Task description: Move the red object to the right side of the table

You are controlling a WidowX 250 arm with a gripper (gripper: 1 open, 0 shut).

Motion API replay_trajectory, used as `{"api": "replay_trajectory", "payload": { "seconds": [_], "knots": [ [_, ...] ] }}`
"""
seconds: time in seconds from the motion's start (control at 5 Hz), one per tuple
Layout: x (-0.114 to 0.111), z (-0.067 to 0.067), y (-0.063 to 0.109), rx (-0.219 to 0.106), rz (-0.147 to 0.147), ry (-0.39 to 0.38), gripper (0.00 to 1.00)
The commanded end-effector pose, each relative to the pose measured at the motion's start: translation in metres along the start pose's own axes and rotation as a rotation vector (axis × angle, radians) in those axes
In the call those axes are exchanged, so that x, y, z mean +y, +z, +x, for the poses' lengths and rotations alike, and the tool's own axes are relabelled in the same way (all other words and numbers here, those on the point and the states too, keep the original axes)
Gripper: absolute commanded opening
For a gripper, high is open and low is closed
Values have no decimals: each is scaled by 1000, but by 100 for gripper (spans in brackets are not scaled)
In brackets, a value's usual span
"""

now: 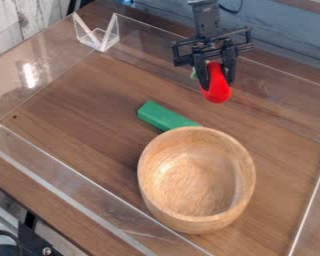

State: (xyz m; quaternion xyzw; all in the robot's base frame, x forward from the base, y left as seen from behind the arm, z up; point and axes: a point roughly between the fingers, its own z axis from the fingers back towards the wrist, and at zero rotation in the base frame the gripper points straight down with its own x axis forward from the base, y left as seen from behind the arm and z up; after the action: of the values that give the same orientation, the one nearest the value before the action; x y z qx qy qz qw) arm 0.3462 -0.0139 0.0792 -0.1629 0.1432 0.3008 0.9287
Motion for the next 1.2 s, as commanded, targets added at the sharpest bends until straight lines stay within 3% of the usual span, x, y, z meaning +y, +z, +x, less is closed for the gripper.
{"api": "replay_trajectory", "payload": {
  "seconds": [0.0, 0.2, 0.6, 1.0],
  "knots": [
    [-4, -4, 26, -72, -27, -70, 0],
    [-3, 0, 24, -69, -12, -114, 0],
    [0, -8, 44, -100, -38, -42, 0],
    [-34, -47, 60, -107, -55, -73, 0]
  ]
}}
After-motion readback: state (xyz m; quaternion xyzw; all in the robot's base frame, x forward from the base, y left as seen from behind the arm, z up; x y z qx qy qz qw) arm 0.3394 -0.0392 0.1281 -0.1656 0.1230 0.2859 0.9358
